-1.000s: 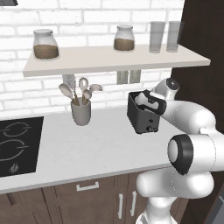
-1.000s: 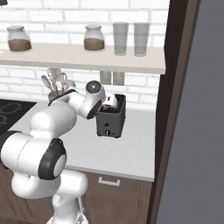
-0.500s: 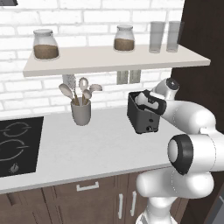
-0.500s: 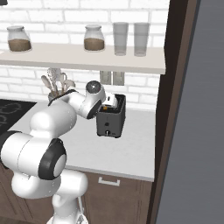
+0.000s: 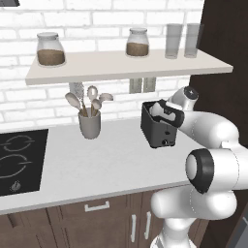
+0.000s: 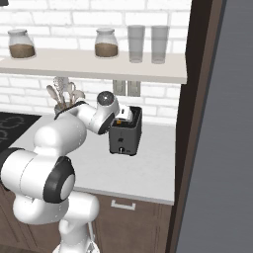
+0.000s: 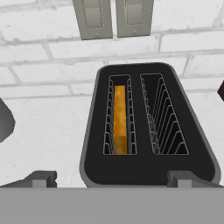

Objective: Start the toaster. Once the lever pops up, take the bread to the plate on the dining counter.

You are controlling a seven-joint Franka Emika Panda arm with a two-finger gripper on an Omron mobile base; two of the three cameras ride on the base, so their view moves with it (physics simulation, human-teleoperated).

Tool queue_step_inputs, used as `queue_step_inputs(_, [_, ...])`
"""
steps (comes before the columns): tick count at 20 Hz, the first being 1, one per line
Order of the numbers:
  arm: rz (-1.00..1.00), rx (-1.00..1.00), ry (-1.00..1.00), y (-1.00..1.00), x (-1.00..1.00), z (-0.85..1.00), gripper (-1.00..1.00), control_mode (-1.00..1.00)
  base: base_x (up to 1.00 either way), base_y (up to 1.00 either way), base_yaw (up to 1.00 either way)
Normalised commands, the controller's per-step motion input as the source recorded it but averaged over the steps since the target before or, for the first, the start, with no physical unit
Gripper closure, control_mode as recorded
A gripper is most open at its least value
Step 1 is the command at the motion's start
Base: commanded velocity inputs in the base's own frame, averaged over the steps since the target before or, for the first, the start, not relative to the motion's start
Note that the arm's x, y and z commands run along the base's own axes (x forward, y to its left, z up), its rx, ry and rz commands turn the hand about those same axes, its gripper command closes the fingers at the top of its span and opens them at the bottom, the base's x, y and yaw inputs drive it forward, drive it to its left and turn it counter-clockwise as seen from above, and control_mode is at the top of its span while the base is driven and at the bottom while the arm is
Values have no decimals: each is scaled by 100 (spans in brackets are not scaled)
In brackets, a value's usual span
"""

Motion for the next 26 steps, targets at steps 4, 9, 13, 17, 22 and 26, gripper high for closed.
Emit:
queue_step_inputs(4, [0, 0, 0, 0, 0, 0, -100, -100, 0, 0, 0])
queue_step_inputs(9, [0, 0, 0, 0, 0, 0, -100, -100, 0, 0, 0])
queue_step_inputs(13, [0, 0, 0, 0, 0, 0, -100, -100, 0, 0, 0])
queue_step_inputs(17, [0, 0, 0, 0, 0, 0, -100, -100, 0, 0, 0])
queue_step_inputs(22, [0, 0, 0, 0, 0, 0, -100, -100, 0, 0, 0])
queue_step_inputs(26, [0, 0, 0, 0, 0, 0, -100, -100, 0, 0, 0])
